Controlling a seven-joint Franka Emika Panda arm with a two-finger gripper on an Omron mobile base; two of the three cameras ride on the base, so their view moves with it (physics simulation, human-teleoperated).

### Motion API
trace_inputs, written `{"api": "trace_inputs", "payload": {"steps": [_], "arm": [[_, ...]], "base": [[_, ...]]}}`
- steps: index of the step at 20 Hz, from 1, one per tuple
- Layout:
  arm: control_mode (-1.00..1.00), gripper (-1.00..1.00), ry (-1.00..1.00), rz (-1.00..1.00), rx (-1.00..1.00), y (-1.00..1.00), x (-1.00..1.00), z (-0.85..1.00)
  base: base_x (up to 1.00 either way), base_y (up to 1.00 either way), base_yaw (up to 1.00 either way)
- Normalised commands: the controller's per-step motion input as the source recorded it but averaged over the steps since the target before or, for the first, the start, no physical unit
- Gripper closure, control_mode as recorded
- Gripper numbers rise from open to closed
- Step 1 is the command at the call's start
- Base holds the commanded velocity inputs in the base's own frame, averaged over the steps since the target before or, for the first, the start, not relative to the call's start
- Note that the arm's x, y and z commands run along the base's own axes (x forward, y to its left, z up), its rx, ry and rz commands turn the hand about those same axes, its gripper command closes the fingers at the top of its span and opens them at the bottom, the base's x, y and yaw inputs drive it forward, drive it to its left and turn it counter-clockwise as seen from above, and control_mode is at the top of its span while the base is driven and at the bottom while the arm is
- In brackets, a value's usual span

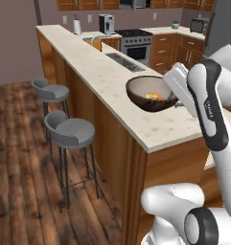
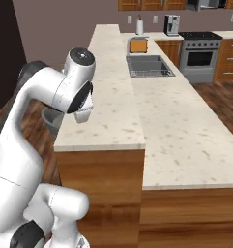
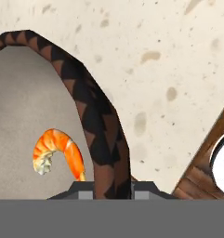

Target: The microwave is finished heating the shrimp and lemon wedge. Take the bowl containing the food and place it on the dining counter.

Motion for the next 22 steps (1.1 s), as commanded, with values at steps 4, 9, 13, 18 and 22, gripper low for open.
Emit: {"api": "trace_inputs", "payload": {"steps": [4,9,13,18,22], "arm": [[-1.0,1.0,0.36,-0.11,0.0,-0.06,1.0,0.0],[-1.0,1.0,0.11,-0.14,-0.02,0.0,0.97,-0.52],[-1.0,1.0,-0.03,-0.11,0.0,0.0,0.92,-0.71],[-1.0,1.0,-0.09,-0.11,0.0,0.0,1.0,-0.44],[-1.0,1.0,-0.1,-0.11,0.0,0.13,1.0,-0.29]], "base": [[0.0,0.0,0.0],[0.0,0.0,0.0],[0.0,0.0,0.0],[0.0,0.0,0.0],[0.0,0.0,0.0]]}}
